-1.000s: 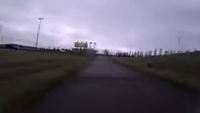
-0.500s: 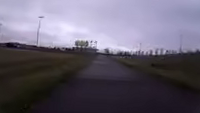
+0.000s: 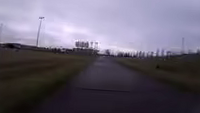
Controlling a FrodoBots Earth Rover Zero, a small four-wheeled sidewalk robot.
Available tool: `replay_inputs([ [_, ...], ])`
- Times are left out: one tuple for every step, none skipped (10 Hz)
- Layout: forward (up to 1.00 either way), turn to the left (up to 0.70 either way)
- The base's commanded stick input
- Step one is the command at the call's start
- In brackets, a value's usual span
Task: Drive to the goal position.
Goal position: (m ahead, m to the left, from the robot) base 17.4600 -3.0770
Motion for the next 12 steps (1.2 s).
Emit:
replay_inputs([
  [1.00,0.00],
  [1.00,0.00],
  [1.00,0.00],
  [1.00,0.00],
  [1.00,0.00],
  [1.00,0.00],
  [1.00,0.00],
  [1.00,0.00],
  [1.00,0.00],
  [1.00,0.00],
  [1.00,0.00],
  [1.00,-0.20],
])
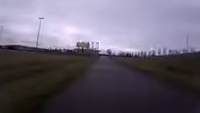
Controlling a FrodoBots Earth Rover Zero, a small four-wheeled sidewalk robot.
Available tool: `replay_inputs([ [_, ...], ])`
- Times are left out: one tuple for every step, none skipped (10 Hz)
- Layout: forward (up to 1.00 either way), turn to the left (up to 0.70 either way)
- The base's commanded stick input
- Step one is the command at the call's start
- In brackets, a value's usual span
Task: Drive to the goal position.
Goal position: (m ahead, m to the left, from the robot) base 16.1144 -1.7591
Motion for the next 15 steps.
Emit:
replay_inputs([
  [1.00,-0.33],
  [1.00,-0.37],
  [1.00,-0.37],
  [1.00,-0.35],
  [1.00,-0.32],
  [1.00,0.00],
  [1.00,0.00],
  [1.00,0.00],
  [1.00,0.00],
  [1.00,0.00],
  [1.00,0.00],
  [1.00,0.00],
  [1.00,0.00],
  [1.00,0.00],
  [1.00,0.00],
])
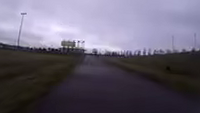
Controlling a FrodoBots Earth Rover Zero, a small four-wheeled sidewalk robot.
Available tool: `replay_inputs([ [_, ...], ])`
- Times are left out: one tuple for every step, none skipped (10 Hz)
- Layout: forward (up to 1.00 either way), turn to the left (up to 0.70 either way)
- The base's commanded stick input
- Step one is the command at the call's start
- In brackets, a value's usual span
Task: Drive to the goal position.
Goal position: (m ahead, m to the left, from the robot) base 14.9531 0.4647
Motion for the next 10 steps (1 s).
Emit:
replay_inputs([
  [1.00,0.00],
  [1.00,0.00],
  [1.00,0.00],
  [1.00,0.00],
  [1.00,0.00],
  [1.00,0.00],
  [1.00,0.00],
  [1.00,0.00],
  [1.00,0.00],
  [1.00,0.00],
])
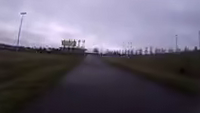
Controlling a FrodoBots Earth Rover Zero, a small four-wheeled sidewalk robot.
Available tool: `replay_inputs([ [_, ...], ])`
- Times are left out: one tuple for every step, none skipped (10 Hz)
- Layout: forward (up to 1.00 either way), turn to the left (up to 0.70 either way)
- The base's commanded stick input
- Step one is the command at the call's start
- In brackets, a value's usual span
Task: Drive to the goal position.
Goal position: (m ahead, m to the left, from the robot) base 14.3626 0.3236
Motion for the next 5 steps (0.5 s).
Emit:
replay_inputs([
  [1.00,0.00],
  [1.00,0.00],
  [1.00,0.00],
  [1.00,0.00],
  [1.00,0.00],
])
